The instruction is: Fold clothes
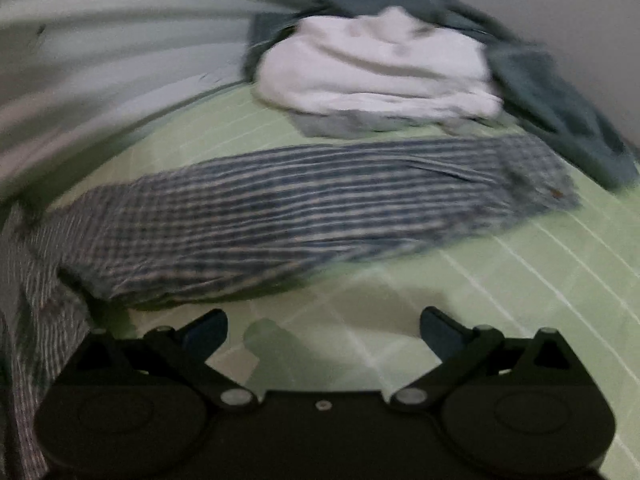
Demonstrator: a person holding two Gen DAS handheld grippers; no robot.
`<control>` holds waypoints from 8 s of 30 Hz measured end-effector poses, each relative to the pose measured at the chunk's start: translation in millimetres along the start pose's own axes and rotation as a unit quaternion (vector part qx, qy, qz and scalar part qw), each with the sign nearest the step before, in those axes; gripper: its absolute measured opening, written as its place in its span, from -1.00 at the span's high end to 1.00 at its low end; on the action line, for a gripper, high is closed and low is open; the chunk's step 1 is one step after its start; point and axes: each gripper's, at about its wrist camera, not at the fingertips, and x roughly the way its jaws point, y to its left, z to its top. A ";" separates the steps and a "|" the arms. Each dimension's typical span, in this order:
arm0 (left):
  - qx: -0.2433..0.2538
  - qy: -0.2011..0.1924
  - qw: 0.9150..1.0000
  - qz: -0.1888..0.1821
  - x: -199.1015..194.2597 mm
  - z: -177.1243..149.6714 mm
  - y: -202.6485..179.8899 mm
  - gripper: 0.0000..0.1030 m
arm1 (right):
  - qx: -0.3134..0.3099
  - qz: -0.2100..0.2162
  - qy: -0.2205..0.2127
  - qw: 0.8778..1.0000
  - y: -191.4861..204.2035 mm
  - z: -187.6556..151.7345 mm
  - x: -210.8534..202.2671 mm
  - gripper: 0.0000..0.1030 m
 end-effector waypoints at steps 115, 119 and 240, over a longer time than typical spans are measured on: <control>0.209 0.013 0.978 -0.005 -26.8 -55.2 -171.0 0.92 | -0.146 0.064 0.004 0.987 59.6 -26.6 -27.4 -1.00; 0.167 -0.036 0.985 0.031 -47.1 -17.1 -124.9 0.92 | -0.173 0.085 -0.007 0.981 80.5 -35.3 -48.0 -1.00; 0.087 0.226 0.969 0.041 -180.4 -185.7 57.8 -0.74 | -0.214 0.133 0.063 0.966 74.1 -153.5 -172.6 -0.98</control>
